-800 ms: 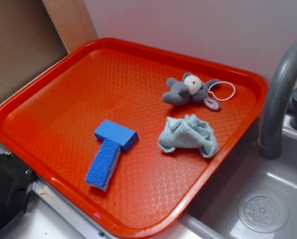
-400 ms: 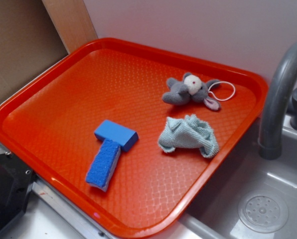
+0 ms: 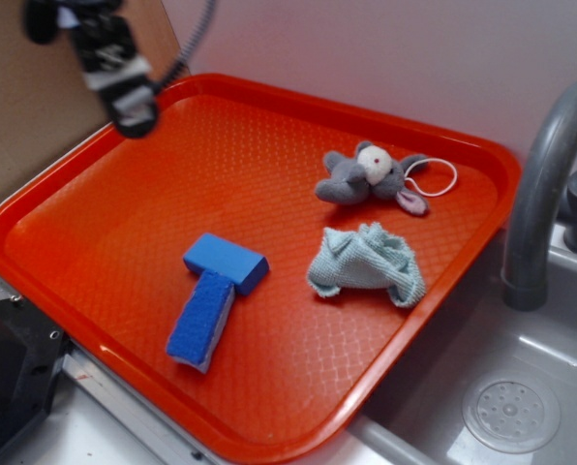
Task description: Grab the blue cloth.
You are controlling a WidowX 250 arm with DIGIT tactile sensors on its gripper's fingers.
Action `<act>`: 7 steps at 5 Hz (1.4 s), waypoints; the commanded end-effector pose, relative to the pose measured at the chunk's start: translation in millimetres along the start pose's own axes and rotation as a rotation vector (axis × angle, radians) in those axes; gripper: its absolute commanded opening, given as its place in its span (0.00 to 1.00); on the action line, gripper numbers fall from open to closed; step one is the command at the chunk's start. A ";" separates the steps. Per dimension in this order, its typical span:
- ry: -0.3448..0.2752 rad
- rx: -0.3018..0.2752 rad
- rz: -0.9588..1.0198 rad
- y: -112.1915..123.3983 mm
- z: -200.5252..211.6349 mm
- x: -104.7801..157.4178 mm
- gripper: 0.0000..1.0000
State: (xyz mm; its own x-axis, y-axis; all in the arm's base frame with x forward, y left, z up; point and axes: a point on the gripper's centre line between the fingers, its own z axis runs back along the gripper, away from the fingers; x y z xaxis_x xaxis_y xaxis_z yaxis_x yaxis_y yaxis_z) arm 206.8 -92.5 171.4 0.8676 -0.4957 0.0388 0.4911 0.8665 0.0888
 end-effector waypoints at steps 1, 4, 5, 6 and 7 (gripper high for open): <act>-0.336 0.086 -0.476 -45.2 -30.5 30.9 1.00; -0.322 -0.158 -1.170 -88.6 -36.2 15.6 1.00; -0.322 -0.158 -1.170 -88.6 -36.2 15.6 1.00; -0.322 -0.158 -1.170 -88.6 -36.2 15.6 1.00; -0.322 -0.158 -1.170 -88.6 -36.2 15.6 1.00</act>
State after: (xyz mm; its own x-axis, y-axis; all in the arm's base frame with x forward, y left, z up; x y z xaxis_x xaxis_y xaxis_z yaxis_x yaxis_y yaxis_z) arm 195.1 -170.3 104.7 -0.1082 -0.9641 0.2426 0.9937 -0.0979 0.0543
